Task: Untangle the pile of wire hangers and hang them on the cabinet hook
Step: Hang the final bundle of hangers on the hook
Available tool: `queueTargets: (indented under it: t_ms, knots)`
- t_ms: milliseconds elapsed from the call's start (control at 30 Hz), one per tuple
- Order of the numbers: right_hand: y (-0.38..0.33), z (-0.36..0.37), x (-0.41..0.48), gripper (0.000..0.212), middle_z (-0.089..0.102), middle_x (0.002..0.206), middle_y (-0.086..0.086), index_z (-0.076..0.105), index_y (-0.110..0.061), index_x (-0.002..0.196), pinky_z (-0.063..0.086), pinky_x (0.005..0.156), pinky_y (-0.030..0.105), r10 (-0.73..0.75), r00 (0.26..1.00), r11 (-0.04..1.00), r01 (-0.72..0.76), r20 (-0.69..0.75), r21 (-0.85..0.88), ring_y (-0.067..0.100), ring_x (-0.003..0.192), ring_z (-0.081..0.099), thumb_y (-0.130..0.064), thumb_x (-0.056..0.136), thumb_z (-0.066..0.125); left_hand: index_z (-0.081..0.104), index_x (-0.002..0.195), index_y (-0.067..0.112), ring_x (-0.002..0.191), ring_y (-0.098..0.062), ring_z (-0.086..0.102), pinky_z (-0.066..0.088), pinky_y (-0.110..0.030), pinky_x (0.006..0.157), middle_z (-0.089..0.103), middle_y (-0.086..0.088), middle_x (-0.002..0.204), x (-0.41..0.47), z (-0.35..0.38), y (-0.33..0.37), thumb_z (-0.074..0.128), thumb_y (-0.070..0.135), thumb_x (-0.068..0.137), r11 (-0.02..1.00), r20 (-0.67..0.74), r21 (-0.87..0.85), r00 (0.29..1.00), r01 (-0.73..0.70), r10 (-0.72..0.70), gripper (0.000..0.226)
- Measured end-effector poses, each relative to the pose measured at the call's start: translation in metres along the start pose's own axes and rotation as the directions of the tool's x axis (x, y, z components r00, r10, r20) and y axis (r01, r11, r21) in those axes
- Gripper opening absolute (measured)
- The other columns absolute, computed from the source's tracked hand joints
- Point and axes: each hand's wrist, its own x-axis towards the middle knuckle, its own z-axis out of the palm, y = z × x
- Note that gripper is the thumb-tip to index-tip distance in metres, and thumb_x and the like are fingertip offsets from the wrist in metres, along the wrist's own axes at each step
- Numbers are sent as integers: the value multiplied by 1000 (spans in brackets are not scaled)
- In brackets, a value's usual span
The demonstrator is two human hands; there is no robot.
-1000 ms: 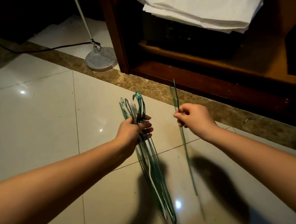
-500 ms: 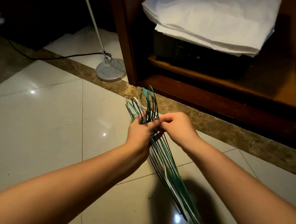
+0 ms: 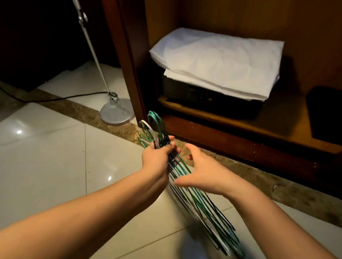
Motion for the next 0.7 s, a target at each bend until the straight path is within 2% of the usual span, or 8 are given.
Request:
queueTargets:
  t_ms: [100, 200, 300, 367, 400, 500, 600, 700]
  knots:
    - [-21, -12, -12, 110, 5, 156, 7, -18, -26, 145, 21, 112, 49, 20, 969, 931, -109, -247, -349, 30, 141, 17, -36, 76, 67, 57, 87, 12, 68, -19, 53, 44, -34, 71, 53, -7, 72, -6, 19, 12, 49, -5, 90, 999, 59, 16, 997, -43, 42, 19]
    - [-30, -3, -14, 90, -1, 156, 9, -22, -23, 144, 12, 113, 51, 62, 893, 896, -247, -445, -370, 29, 143, 7, -23, 91, 51, 56, 87, 16, 76, -24, 50, 41, -38, 75, 53, -11, 76, -11, 36, 16, 48, -5, 88, 995, 31, 77, 998, -62, 60, 24]
    - [-21, -1, -6, 58, 29, 149, 8, -5, -21, 148, 21, 111, 42, 112, 859, 895, -306, -499, -325, 23, 138, 27, -20, 100, 28, 54, 83, 16, 75, -22, 46, 41, -33, 71, 48, -11, 74, -28, 59, 20, 45, -9, 85, 998, 33, 33, 998, -48, 47, 26]
    - [-20, -21, -14, 42, 56, 126, 8, 23, -22, 142, 39, 96, 36, 138, 860, 924, -291, -491, -249, 25, 120, 52, -27, 100, 27, 54, 84, 15, 69, -19, 45, 40, -29, 66, 47, -7, 69, -46, 76, 28, 43, -10, 86, 1000, 41, -26, 999, -8, 9, 28]
    - [-23, -35, -24, 31, 63, 115, 8, 38, -24, 129, 44, 86, 34, 144, 861, 931, -285, -488, -227, 27, 110, 58, -30, 100, 29, 55, 88, 15, 68, -16, 46, 40, -27, 64, 49, -5, 69, -56, 84, 34, 43, -10, 87, 999, 55, -40, 998, 16, -14, 28]
    - [-44, -90, -67, 20, 67, 107, 6, 48, -24, 103, 46, 79, 32, 161, 863, 927, -298, -478, -227, 28, 104, 62, -33, 98, 32, 59, 99, 9, 70, -16, 51, 43, -28, 69, 55, -4, 72, -92, 110, 67, 56, -7, 76, 999, 144, 35, 989, 33, -38, 28]
    - [-73, -157, -121, 19, 66, 109, 7, 50, -25, 108, 47, 81, 32, 189, 864, 925, -316, -467, -212, 28, 104, 61, -29, 97, 34, 60, 109, 10, 72, -19, 55, 44, -28, 71, 58, -7, 75, -139, 135, 127, 62, -6, 69, 990, 281, 136, 956, 48, -85, 43]
    - [-108, -237, -187, 24, 67, 103, 7, 51, -23, 116, 47, 73, 32, 136, 828, 905, -327, -544, -271, 28, 97, 62, -24, 96, 37, 61, 108, 29, 77, -15, 64, 48, -28, 70, 71, 0, 81, -183, 149, 209, 66, 1, 78, 947, 393, 309, 918, -88, -44, 42]
